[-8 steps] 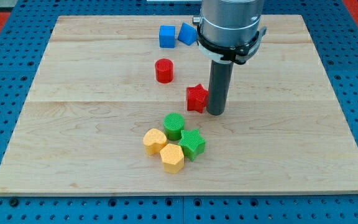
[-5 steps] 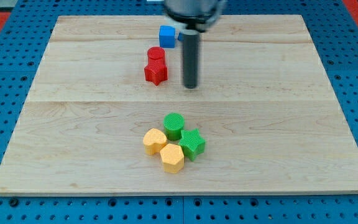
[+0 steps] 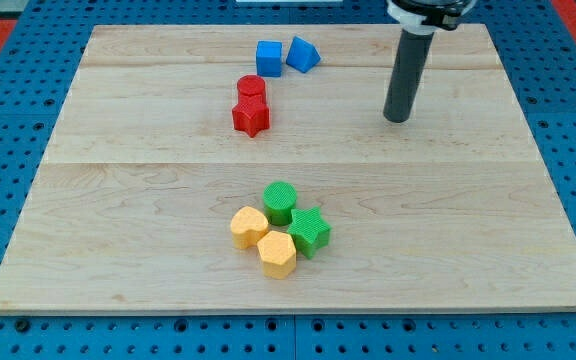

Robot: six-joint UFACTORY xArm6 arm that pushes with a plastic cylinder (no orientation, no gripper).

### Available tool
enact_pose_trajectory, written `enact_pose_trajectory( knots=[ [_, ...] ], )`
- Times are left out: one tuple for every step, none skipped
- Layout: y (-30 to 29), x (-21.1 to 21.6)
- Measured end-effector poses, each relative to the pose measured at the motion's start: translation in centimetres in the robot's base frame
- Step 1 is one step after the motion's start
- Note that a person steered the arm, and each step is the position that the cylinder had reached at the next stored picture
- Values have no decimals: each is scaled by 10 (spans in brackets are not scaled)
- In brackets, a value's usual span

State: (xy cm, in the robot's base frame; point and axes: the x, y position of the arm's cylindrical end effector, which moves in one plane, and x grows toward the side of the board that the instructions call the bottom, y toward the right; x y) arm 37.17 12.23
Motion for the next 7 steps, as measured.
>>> enact_pose_trajectory(
  knots=[
    [-16, 7],
    [-31, 13],
    [-29, 15],
    [-13, 36],
    [16, 86],
    [58, 137],
    [75, 166]
  ],
)
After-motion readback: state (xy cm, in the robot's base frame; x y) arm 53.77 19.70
